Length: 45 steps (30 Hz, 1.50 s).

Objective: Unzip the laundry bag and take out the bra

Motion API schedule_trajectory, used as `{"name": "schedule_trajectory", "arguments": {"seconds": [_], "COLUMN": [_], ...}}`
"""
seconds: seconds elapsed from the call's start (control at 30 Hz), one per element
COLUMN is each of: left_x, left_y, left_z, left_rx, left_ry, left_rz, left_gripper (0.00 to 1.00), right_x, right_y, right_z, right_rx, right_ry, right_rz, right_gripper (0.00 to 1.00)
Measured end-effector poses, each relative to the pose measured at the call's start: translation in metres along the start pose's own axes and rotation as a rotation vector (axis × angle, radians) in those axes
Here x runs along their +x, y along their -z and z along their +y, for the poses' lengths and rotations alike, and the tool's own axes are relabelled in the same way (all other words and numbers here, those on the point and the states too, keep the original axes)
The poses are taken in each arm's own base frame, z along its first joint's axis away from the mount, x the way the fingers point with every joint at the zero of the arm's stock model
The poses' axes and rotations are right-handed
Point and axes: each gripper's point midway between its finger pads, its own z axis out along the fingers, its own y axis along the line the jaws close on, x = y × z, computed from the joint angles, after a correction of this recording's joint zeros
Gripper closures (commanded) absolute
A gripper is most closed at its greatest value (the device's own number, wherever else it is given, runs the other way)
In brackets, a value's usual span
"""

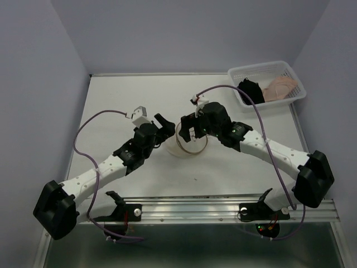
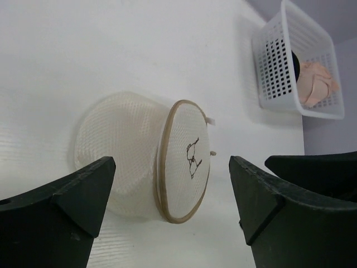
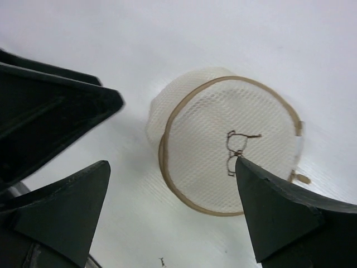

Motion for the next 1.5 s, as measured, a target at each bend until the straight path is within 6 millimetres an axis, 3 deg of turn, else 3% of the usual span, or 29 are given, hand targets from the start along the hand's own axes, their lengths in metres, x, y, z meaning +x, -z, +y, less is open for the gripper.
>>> {"name": "schedule_trajectory", "arguments": {"seconds": [0.17,0.3,0.47,0.53,0.63,0.73,0.8,0.97,1.13,1.5], "left_x": [-0.046,-0.094,-0.159,-0.185,-0.204,-0.216,-0.224,-0.234,-0.232,-0.220], "left_y": [0.020,0.045,0.095,0.126,0.158,0.189,0.212,0.251,0.273,0.259], "left_z": [-0.014,-0.020,-0.032,-0.031,-0.022,-0.007,0.005,0.034,0.057,0.065], "left_rx": [-0.018,-0.066,-0.098,-0.107,-0.127,-0.146,-0.163,-0.198,-0.195,-0.238], "left_ry": [-0.044,-0.111,-0.183,-0.206,-0.232,-0.267,-0.279,-0.265,-0.228,-0.258], "left_rz": [-0.101,-0.198,-0.343,-0.411,-0.471,-0.514,-0.552,-0.624,-0.677,-0.634], "left_gripper": [0.01,0.01,0.01,0.01,0.01,0.01,0.01,0.01,0.01,0.01], "right_x": [-0.033,-0.053,-0.080,-0.089,-0.098,-0.090,-0.082,-0.056,-0.036,-0.029], "right_y": [0.034,0.079,0.170,0.211,0.277,0.329,0.352,0.372,0.377,0.360], "right_z": [-0.036,-0.072,-0.105,-0.109,-0.114,-0.121,-0.125,-0.136,-0.144,-0.148], "right_rx": [0.225,0.452,0.689,0.729,0.757,0.771,0.785,0.819,0.844,0.882], "right_ry": [0.010,0.004,-0.030,-0.055,-0.101,-0.136,-0.151,-0.156,-0.150,-0.092], "right_rz": [-0.131,-0.225,-0.395,-0.480,-0.627,-0.738,-0.781,-0.796,-0.788,-0.721], "right_gripper": [0.00,0.00,0.00,0.00,0.00,0.00,0.00,0.00,0.00,0.00]}}
